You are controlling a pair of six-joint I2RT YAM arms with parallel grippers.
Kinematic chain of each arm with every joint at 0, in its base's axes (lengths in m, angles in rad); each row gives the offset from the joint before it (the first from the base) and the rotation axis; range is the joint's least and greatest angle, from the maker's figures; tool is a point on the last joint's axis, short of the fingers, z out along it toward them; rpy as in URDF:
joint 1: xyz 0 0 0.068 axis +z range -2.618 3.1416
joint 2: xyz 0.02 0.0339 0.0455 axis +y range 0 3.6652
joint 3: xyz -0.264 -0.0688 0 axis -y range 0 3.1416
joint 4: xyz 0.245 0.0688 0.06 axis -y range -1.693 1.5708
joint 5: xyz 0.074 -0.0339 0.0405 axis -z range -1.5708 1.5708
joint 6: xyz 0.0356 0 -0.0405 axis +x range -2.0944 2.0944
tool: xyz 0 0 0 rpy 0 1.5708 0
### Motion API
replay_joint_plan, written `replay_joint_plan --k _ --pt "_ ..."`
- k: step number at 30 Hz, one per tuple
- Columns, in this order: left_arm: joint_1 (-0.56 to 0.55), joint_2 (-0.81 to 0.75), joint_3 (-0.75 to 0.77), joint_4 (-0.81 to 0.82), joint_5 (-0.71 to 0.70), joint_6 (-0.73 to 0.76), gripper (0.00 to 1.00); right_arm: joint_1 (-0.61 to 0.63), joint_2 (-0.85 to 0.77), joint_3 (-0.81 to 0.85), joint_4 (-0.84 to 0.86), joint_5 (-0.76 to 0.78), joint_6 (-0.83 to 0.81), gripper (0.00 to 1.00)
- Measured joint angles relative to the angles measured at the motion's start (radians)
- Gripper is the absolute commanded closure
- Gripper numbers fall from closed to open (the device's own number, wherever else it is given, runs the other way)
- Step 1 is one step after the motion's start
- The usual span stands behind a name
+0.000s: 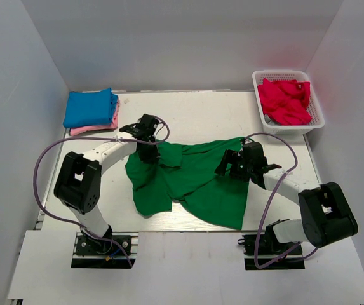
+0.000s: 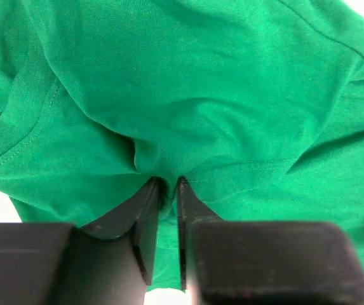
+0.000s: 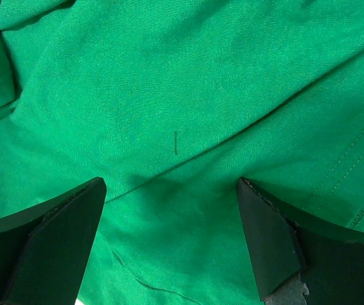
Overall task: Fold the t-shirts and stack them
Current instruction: Flatten out the tshirt
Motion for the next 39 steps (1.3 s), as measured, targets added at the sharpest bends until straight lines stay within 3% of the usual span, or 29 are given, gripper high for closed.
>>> replay_joint_plan --k 4,10,14,19,21,23,25,27,28,31,37,39 --pt "0.0 -0.02 0.0 -0.002 -0.003 0.0 1.0 0.0 0.002 0.0 0.003 0.001 0.0 0.1" --pt "0.0 -0.026 0.029 -0.005 -0.003 0.006 1.0 0.0 0.002 0.0 0.005 0.007 0.0 0.1" --pt "0.006 0.001 0.127 -0.019 -0.012 0.018 1.0 0.001 0.005 0.002 0.005 0.012 0.0 0.1" --pt "0.018 0.176 0.443 -0.022 -0.095 0.053 1.0 0.001 0.012 0.006 0.011 0.023 -0.002 0.1" --pt "0.032 0.315 0.666 -0.039 -0.142 0.072 1.0 0.001 0.023 0.016 0.013 0.028 -0.005 0.1" --pt "0.056 0.505 0.988 -0.056 -0.193 0.089 0.99 0.001 0.036 0.032 0.003 0.033 -0.009 0.1" --pt "0.094 0.7 1.293 -0.021 -0.207 0.1 0.88 0.001 0.053 0.053 -0.01 0.04 -0.013 0.1" --pt "0.139 0.752 1.311 0.062 -0.208 0.1 0.24 0.001 0.056 0.058 -0.018 0.051 -0.019 0.1" --pt "0.161 0.733 1.236 0.111 -0.205 0.094 0.0 0.001 0.053 0.06 -0.024 0.056 -0.024 0.1" --pt "0.226 0.685 1.041 0.192 -0.193 0.09 0.0 0.001 0.037 0.061 -0.059 0.098 -0.041 0.1" --pt "0.251 0.665 1.047 0.182 -0.176 0.154 0.0 0.001 -0.07 0.056 -0.157 0.158 -0.063 0.1" --pt "0.23 0.589 0.967 0.187 -0.156 0.167 0.0 0.001 -0.097 0.056 -0.162 0.164 -0.063 0.1"
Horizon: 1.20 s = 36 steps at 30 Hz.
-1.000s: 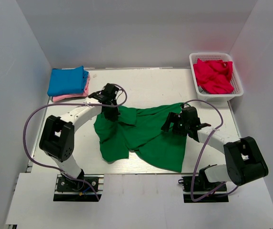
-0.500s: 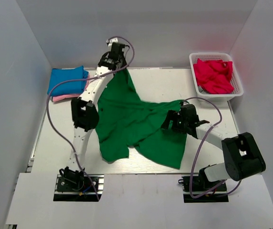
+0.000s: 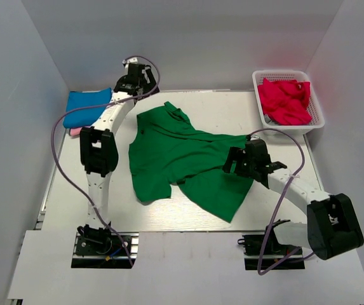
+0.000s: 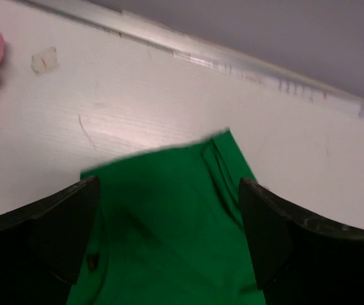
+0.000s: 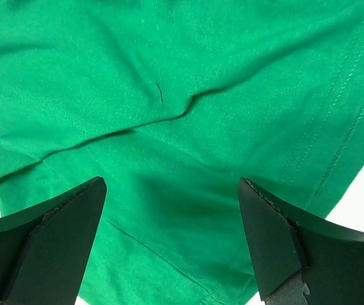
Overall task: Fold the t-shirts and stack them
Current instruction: Flatten out the tshirt
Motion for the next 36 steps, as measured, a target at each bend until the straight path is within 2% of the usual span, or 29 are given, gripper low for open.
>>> replay_joint_plan --k 6,9,13,16,23,36 --pt "-0.048 -0.391 -0.512 0.042 0.102 0.005 0.0 0.0 0.004 0.0 -0.034 0.027 0.014 0.1" --pt "-0.047 -0.538 -0.751 0.05 0.144 -0.029 0.0 0.0 0.023 -0.001 -0.053 0.023 0.031 0.1" --pt "-0.041 -0.64 -1.015 0.038 0.191 -0.081 0.0 -0.001 0.038 -0.007 -0.052 0.019 0.046 0.1" --pt "-0.042 -0.673 -1.146 0.048 0.228 -0.097 0.0 -0.002 0.075 0.0 -0.045 0.021 0.056 0.1" --pt "-0.041 -0.623 -1.184 0.084 0.262 -0.108 0.0 -0.031 0.211 0.099 -0.003 0.052 0.069 0.1" --pt "-0.021 -0.434 -0.94 -0.023 0.145 -0.123 0.0 -0.21 0.452 0.352 -0.021 0.067 0.026 0.1"
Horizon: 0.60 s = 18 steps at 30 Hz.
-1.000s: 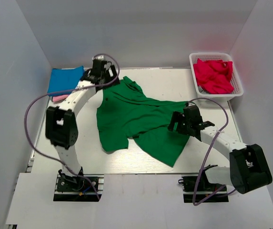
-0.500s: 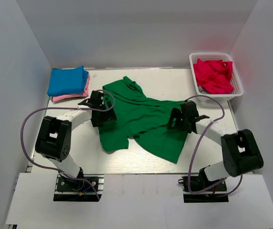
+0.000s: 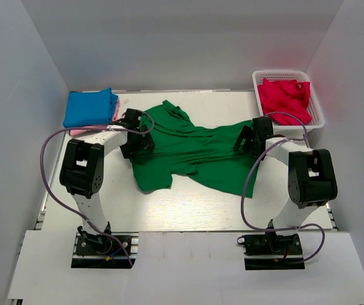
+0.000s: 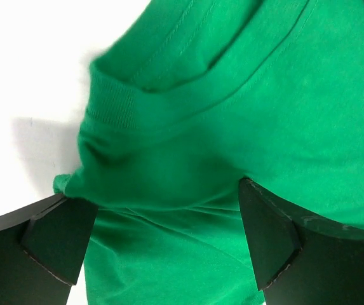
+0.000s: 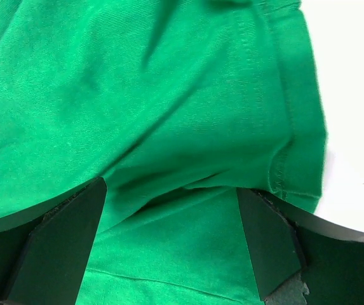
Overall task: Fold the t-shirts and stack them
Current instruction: Flatten out the tshirt
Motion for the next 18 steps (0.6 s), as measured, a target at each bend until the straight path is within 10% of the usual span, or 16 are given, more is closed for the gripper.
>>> replay_joint_plan --k 10,18 --pt "0.005 -0.029 0.106 -0.025 0.024 0.035 0.0 -0.042 -0.103 -0.008 -0.062 -0.081 -0.133 0.1" --pt "-0.016 -0.448 -0.278 0.007 0.079 -0.04 0.0 -0.011 -0.537 -0.223 -0.047 -0.15 -0.115 0.1"
